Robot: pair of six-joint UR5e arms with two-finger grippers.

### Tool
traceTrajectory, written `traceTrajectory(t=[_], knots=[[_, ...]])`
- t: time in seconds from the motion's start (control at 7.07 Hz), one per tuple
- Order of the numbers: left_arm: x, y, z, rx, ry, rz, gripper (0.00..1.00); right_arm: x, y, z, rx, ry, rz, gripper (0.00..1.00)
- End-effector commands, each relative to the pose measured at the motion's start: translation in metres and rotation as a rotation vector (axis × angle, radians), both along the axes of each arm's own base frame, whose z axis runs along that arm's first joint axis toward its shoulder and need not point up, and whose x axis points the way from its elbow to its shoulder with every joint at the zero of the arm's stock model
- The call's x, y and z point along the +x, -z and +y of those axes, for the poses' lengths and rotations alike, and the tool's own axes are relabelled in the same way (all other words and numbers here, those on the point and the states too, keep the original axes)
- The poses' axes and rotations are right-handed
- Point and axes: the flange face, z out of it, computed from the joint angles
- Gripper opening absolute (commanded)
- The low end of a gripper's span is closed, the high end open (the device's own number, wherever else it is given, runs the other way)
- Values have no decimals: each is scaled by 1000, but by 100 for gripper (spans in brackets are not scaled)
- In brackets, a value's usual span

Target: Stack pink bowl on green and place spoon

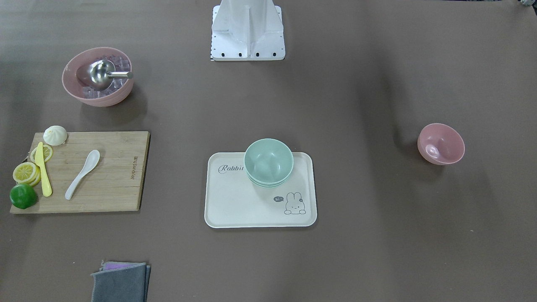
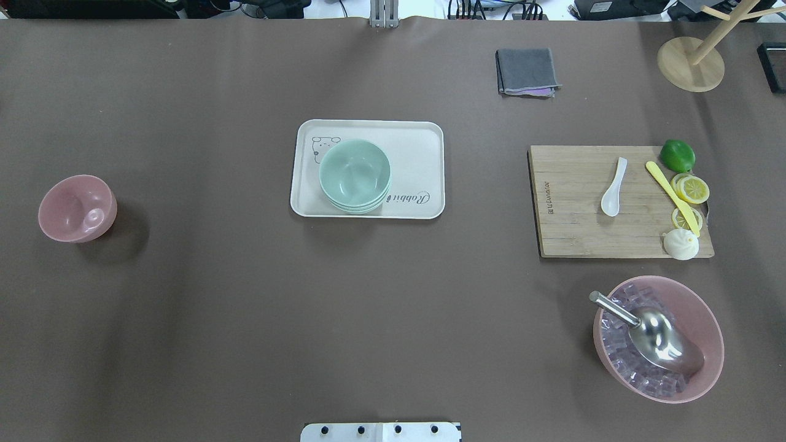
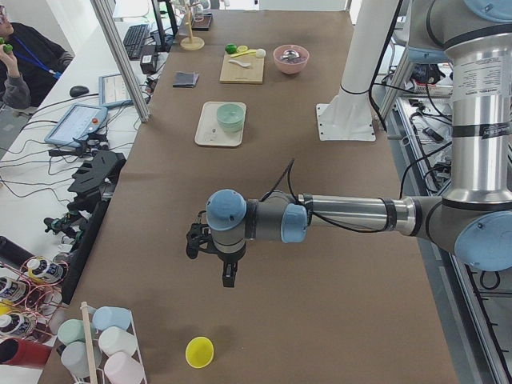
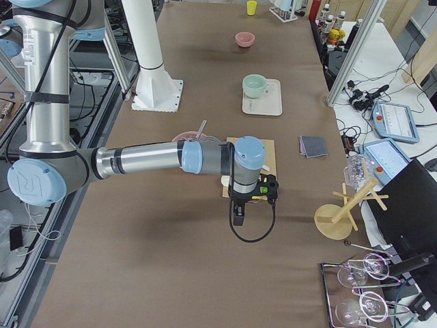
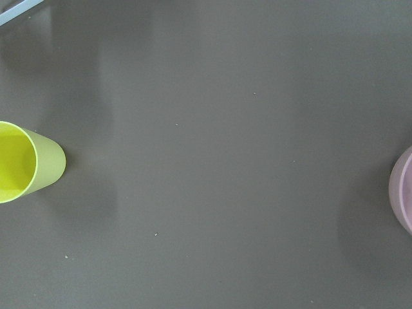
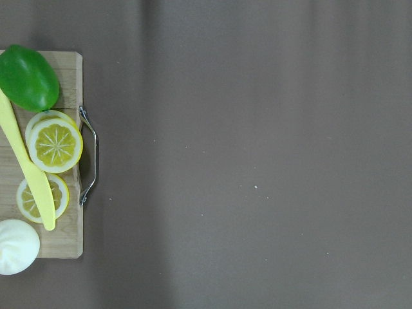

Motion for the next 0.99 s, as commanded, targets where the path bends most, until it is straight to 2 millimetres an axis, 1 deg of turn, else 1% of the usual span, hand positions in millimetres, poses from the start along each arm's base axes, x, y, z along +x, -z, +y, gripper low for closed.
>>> traceTrajectory(t=[0.0,0.28,0.42,0.57,0.71,0.85], knots=[[0,-1,2,2,0,0,98,-1,0,0,1,2,0,100],[0,-1,2,2,0,0,98,-5,1,-1,2,10,-2,100],[0,-1,3,2,0,0,98,-5,8,-1,15,11,-4,100],[0,3,4,10,0,0,98,-14,18,-2,36,30,-4,100],[0,9,6,20,0,1,98,-16,32,-9,64,33,-4,100],[0,12,4,27,0,0,98,-17,50,-17,102,31,-8,100]])
